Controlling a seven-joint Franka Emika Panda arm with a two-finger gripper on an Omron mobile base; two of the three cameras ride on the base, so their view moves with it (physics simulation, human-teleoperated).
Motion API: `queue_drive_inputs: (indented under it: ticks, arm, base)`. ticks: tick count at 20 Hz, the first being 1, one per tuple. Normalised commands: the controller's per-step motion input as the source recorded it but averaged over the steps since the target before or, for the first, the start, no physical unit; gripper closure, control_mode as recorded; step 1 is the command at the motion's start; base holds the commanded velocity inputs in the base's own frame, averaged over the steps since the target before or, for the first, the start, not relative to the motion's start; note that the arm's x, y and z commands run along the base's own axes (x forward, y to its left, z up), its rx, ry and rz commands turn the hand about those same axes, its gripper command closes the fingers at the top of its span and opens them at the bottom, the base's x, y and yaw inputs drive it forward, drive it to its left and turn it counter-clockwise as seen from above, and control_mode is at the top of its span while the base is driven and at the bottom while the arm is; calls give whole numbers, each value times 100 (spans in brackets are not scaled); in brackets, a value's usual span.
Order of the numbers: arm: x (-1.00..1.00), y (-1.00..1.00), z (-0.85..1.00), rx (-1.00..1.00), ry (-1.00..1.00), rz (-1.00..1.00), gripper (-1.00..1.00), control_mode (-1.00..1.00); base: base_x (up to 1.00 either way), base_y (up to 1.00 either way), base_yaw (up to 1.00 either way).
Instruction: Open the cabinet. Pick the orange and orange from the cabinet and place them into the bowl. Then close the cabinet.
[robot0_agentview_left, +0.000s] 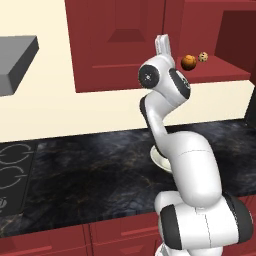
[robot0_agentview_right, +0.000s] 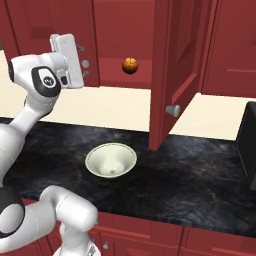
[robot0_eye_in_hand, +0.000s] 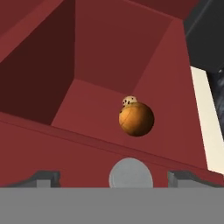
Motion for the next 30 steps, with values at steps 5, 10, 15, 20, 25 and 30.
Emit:
queue_drive_inputs:
  ticks: [5,10,15,20,25,30]
  arm:
    - [21,0,-44,1,0,0,100,-100]
    - [19,0,-23,0,0,0,100,-100]
    - [10,0,-9,0,0,0,100,-100]
    - [1,0,-3,0,1,0,100,-100]
    - [-11,1,-22,0,0,0,100,-100]
    - [-22,15,-11,0,-3,0,100,-100]
  base:
    - [0,0,0]
    - [0,0,0]
    - [0,0,0]
    - [0,0,0]
    - [0,0,0]
    - [0,0,0]
